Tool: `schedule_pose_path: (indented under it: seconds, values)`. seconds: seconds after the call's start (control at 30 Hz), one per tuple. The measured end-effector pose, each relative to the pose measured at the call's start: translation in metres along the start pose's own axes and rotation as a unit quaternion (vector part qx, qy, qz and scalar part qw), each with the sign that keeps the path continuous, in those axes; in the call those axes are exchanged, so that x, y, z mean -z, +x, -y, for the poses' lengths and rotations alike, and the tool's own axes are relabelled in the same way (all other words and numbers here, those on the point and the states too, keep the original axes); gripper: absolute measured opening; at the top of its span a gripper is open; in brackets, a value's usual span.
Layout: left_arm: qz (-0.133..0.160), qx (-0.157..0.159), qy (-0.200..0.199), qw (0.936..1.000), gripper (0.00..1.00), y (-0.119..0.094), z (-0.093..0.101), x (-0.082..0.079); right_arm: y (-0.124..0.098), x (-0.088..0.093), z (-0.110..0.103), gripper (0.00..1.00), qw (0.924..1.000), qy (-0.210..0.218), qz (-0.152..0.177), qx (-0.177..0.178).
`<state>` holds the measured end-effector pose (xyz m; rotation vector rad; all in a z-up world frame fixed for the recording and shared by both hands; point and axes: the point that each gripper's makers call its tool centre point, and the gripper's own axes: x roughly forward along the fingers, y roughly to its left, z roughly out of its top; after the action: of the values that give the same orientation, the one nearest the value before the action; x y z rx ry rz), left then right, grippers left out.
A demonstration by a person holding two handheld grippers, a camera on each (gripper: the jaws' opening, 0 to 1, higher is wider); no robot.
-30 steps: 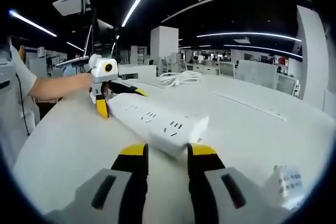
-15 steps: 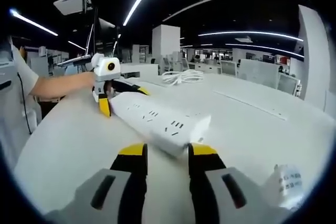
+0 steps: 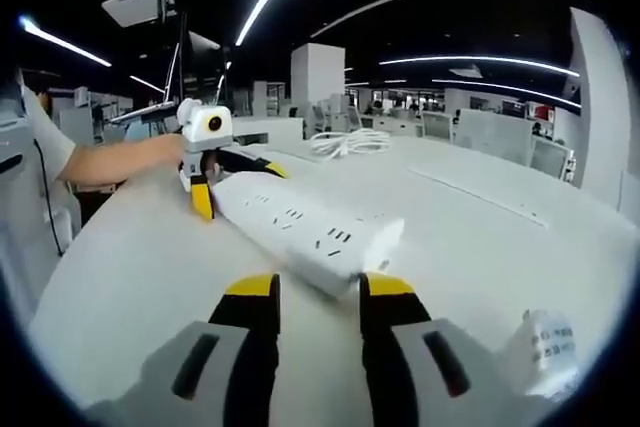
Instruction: Straighten the power strip on the desk, plug the charger into it
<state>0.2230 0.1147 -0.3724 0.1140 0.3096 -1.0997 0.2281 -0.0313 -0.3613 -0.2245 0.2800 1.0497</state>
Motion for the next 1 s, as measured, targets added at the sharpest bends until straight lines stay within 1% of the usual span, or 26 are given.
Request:
schedule_pose_path:
  seconds: [0.33,0.47,0.63,0.83,1.0]
  values:
    - [0.002,0.004,0.002,1.0000,0.76,0.000,0.000,-0.001,-0.002,0.000,0.010,0.31,1.0000,0.001,-0.007,0.001]
    - [0.002,0.009,0.003,1.0000,0.76,-0.001,0.001,0.000,-0.003,0.001,0.011,0.31,0.9999,-0.006,-0.012,0.000]
    - [0.001,0.014,0.005,0.9999,0.76,-0.001,0.004,0.000,-0.005,0.001,0.007,0.30,0.9998,-0.010,-0.017,-0.003]
    - [0.001,0.023,0.008,0.9997,0.76,0.000,0.003,0.000,-0.007,0.002,0.006,0.30,0.9998,-0.005,-0.018,-0.009]
    - [0.001,0.025,0.008,0.9996,0.77,0.000,0.001,-0.001,-0.006,0.003,0.007,0.30,0.9998,-0.002,-0.019,-0.009]
